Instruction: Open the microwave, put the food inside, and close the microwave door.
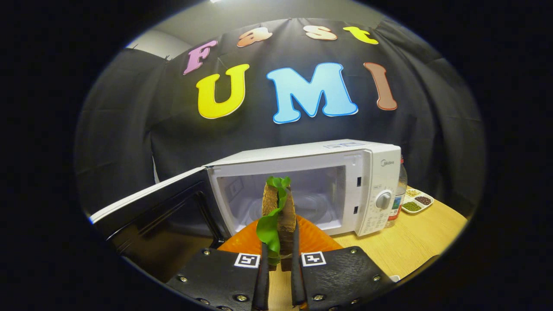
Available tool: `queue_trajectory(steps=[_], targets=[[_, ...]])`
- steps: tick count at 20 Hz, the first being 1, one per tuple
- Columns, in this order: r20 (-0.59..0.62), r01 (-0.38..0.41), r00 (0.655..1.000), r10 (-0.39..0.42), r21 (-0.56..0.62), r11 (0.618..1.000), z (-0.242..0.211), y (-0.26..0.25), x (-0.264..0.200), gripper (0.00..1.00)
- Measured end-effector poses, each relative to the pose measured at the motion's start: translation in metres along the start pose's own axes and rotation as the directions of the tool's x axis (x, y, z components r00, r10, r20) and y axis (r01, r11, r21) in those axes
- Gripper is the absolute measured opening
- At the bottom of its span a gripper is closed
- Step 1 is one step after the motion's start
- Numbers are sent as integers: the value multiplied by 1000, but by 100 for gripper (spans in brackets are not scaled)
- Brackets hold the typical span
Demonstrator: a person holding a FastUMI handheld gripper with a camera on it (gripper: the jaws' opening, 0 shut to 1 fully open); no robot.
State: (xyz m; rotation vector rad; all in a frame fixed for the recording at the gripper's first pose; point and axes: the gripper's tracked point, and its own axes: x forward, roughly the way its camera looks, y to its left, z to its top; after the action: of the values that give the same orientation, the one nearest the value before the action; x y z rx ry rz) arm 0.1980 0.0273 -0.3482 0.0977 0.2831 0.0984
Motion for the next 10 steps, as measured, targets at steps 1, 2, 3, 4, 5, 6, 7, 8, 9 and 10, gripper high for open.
queue_trajectory(steps=[1,2,3,4,5,6,7,8,9,10], targets=[[9,5,1000,-5,-20,1000,1,3,11,21],[15,14,1000,-13,-42,999,2,5,22,20],[13,21,1000,-20,-56,998,1,7,33,20],[9,21,1000,-21,-64,998,-2,10,45,20],[0,23,1000,-23,-68,997,-4,12,56,21],[-3,34,999,-34,-74,997,-7,11,67,20],[3,46,999,-46,-81,996,-6,9,76,20],[10,55,998,-55,-81,995,-6,9,86,21],[9,58,998,-57,-81,995,-7,9,95,20],[10,60,998,-59,-73,996,-8,10,103,21]])
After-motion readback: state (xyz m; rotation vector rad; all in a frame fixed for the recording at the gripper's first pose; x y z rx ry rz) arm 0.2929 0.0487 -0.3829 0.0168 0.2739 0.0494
